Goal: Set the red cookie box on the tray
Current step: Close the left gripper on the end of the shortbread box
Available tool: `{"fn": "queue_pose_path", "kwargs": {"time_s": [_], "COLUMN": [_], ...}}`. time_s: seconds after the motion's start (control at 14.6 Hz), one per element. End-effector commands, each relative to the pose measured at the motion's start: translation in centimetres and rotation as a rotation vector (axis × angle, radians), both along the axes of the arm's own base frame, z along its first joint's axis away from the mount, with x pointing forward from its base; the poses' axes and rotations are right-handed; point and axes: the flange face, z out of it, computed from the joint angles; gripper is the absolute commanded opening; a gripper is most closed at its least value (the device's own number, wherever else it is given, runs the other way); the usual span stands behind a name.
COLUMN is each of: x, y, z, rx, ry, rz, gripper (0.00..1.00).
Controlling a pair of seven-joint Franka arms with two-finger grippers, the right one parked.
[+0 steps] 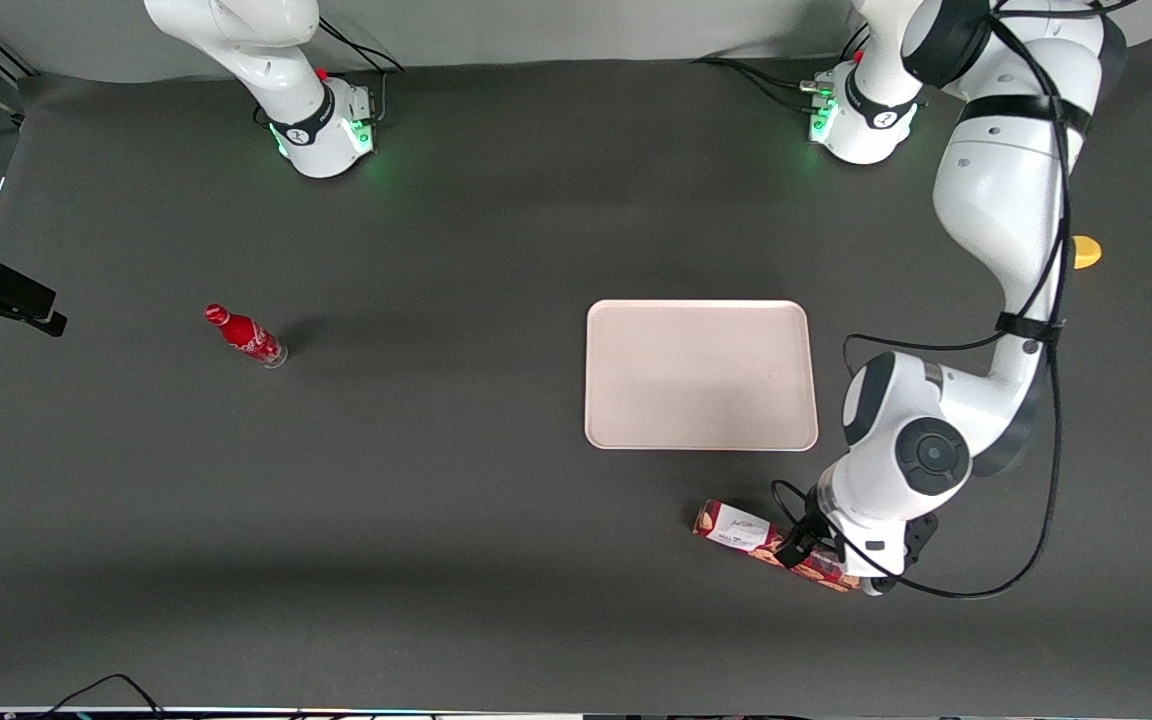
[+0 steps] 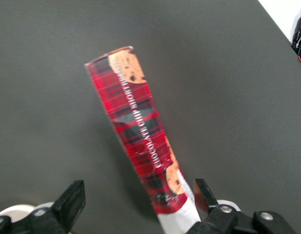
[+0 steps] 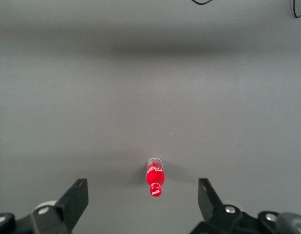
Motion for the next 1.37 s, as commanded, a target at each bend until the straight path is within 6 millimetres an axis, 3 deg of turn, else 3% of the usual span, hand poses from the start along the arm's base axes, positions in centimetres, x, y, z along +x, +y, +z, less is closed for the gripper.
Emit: {"fn": "queue_pose_path", "kwargs": {"time_s": [0.0, 0.41, 0.75, 0.96, 1.16, 1.23, 1.3], "x": [1.5, 1.6, 1.4, 1.3, 1.1, 1.1, 1.0], "y": [-0.2, 0.0, -0.5, -0.9, -1.0, -1.0, -1.0], "z": [-1.6, -4.6, -6.2, -6.2, -6.6, -6.6, -6.7], "rx": [0.015, 0.043, 0.024, 0.048, 0.078, 0.09, 0.109], "ry": [-0.05, -0.074, -0.093, -0.102, -0.094, -0.094, -0.096], "rz": [0.018, -0.007, -0.014, -0.08, -0.131, -0.142, -0.157], "gripper": [1.0, 0.99, 0.87, 0.7, 0.09, 0.0, 0.0]}}
